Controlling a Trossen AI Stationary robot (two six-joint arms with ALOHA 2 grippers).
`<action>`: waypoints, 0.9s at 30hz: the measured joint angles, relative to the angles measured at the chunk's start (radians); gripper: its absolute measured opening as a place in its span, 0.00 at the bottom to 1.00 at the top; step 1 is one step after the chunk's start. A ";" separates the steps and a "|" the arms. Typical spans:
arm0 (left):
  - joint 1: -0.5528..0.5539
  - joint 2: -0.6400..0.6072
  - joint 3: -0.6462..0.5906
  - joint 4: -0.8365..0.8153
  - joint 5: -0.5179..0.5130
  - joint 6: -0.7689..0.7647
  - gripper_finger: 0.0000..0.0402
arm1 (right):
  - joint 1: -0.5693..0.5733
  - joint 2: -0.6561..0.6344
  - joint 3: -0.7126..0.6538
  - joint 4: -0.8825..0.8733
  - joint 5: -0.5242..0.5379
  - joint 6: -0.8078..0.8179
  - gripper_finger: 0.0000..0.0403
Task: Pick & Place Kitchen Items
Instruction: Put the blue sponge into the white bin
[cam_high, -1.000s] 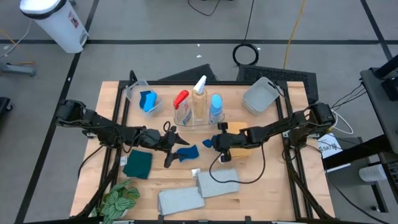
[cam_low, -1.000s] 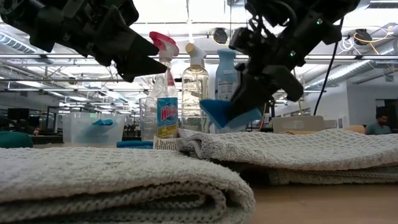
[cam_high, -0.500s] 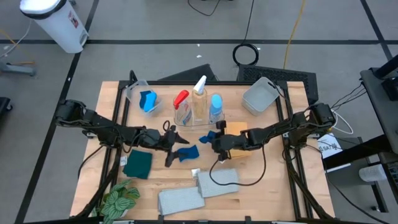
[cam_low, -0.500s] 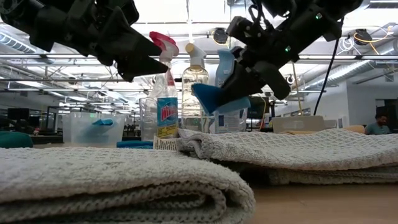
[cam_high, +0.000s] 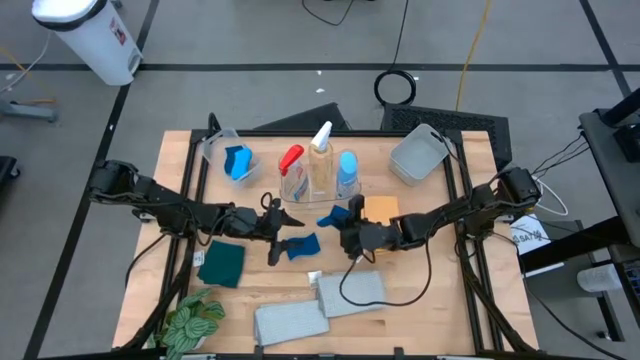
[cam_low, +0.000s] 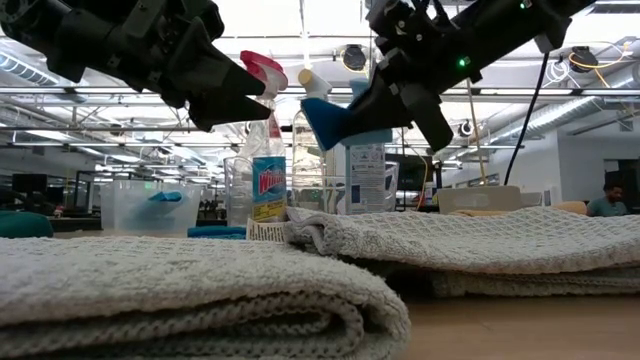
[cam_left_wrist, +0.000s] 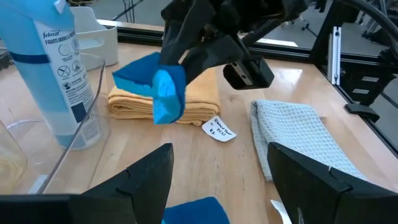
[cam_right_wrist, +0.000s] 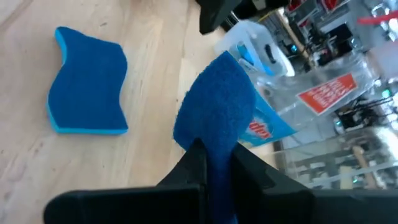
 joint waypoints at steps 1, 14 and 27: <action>0.000 0.000 0.000 0.000 0.000 0.000 0.66 | 0.003 0.000 0.000 0.008 0.005 -0.015 0.05; 0.000 0.000 0.000 0.007 -0.001 -0.009 0.66 | 0.033 -0.001 0.000 0.121 -0.009 -0.065 0.05; -0.006 0.001 0.000 0.095 -0.065 -0.007 0.66 | 0.032 -0.001 0.000 0.143 -0.009 -0.056 0.05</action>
